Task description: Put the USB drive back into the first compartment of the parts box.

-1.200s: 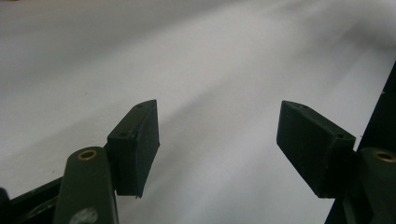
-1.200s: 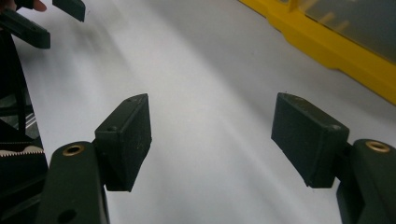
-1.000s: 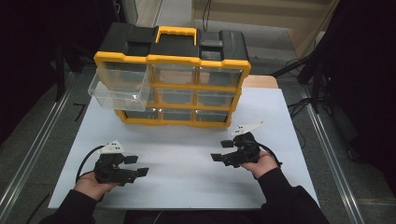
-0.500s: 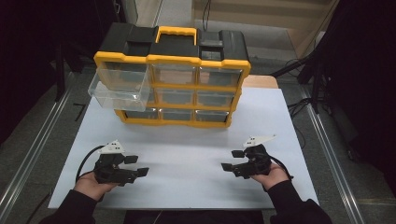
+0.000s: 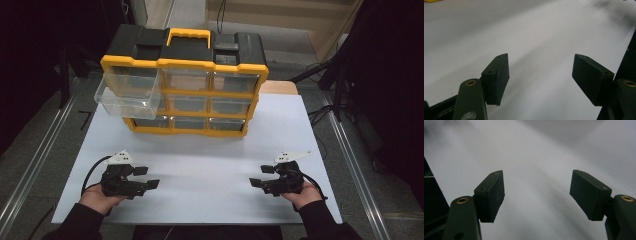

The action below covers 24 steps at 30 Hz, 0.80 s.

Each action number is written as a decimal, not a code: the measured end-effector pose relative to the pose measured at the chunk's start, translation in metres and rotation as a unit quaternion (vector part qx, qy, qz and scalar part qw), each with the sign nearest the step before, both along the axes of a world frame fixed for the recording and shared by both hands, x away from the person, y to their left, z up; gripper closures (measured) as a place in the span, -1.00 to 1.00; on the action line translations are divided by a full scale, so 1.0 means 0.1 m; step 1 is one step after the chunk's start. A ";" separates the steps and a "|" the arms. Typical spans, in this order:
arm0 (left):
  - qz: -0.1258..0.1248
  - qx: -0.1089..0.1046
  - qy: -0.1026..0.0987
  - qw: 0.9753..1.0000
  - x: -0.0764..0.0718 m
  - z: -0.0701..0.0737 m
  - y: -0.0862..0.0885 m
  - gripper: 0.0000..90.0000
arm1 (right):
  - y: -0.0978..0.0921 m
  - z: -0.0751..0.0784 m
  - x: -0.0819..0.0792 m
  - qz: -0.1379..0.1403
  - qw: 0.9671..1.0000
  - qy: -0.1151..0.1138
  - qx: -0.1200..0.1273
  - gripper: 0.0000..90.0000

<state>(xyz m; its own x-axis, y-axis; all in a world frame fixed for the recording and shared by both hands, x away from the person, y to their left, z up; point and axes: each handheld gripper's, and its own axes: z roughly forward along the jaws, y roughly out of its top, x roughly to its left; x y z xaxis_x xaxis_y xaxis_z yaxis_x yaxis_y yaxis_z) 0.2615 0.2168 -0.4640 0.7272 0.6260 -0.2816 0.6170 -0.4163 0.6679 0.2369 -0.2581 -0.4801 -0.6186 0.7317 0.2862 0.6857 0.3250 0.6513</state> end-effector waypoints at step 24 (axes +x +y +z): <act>0.006 -0.009 0.000 1.000 0.01 0.02 0.05 -0.31 | -0.10 -0.04 0.01 -0.009 1.000 0.001 -0.006 -0.42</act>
